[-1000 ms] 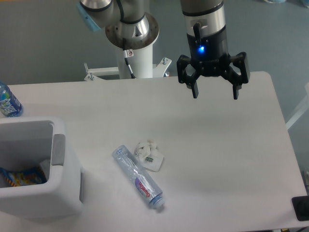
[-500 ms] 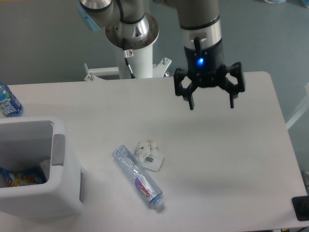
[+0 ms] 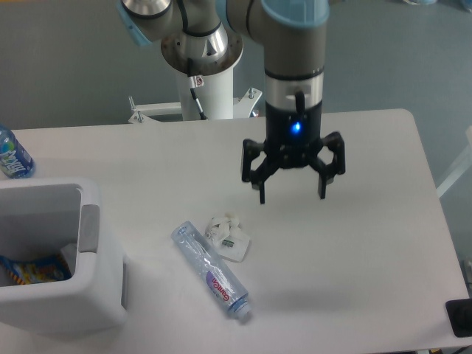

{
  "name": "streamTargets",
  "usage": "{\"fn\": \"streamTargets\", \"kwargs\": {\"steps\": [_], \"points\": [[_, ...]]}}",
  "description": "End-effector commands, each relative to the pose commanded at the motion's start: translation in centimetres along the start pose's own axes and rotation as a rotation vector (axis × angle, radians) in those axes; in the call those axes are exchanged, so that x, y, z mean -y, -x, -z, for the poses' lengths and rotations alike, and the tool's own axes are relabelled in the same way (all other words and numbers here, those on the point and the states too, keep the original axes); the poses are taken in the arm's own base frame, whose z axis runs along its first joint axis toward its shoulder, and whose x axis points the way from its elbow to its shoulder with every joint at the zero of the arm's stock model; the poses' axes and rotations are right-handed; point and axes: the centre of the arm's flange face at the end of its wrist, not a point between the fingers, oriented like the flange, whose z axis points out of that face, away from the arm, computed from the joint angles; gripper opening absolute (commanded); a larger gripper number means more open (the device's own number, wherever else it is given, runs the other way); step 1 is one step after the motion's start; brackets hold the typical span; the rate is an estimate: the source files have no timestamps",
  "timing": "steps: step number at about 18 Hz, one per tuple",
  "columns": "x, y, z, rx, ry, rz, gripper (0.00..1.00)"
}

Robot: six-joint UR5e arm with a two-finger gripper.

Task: Place the trash in the trash can
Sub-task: 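Lower the gripper over the bottle's red-labelled end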

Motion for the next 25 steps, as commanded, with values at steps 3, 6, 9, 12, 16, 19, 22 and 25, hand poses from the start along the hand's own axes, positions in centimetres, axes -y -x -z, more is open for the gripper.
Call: {"fn": "streamTargets", "kwargs": {"steps": [3,6,9,12,16,19,22,25], "points": [[0.5,0.6,-2.3,-0.055,0.010,0.045,1.00],[0.7,1.1,-3.8,-0.105,0.018,0.090,1.00],[0.6,1.5,-6.6,-0.111,0.035,0.093,1.00],[0.8,1.1,-9.1,-0.110,0.006,0.069,1.00],[0.3,0.0,-12.8,-0.125,0.059,0.063,1.00],[1.1,0.5,-14.4,-0.127,0.064,0.093,1.00],[1.1,0.3,-16.8,-0.136,0.090,0.091,1.00],[0.5,0.1,-19.0,-0.130,0.122,0.088,1.00]]}}
